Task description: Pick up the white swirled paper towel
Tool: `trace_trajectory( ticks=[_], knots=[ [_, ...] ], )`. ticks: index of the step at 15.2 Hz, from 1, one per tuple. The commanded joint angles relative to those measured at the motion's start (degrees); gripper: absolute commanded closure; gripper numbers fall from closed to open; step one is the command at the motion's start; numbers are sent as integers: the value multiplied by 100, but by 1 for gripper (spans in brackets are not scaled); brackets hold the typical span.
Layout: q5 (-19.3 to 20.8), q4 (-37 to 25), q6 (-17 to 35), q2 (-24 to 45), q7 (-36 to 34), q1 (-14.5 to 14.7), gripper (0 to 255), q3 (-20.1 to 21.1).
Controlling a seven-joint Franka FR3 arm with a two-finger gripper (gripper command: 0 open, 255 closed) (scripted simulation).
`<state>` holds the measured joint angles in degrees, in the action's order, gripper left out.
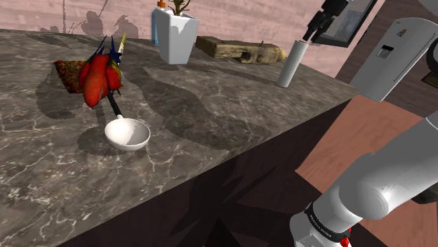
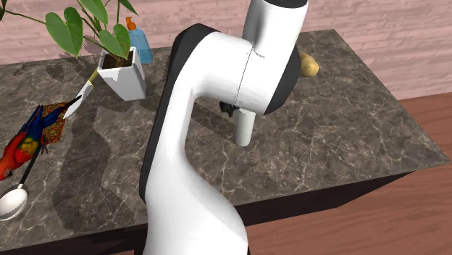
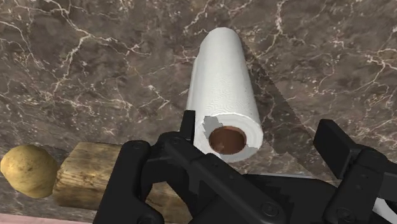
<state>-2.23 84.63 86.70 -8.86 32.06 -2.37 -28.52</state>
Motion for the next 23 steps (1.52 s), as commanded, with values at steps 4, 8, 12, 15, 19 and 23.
trace_trajectory(
  ticks=[4, 8, 12, 15, 19, 23],
  knots=[
    [-148, -196, 61, 312, 249, -59, 0, -154],
    [-45, 329, 421, 118, 209, -45, 0, -100],
    [-37, 377, 455, 101, 209, -45, 255, -97],
    [-38, 372, 451, 104, 213, -47, 255, -100],
    [-37, 375, 452, 101, 210, -46, 255, -99],
    [-104, 17, 205, 230, 232, -51, 255, -132]
  ],
)
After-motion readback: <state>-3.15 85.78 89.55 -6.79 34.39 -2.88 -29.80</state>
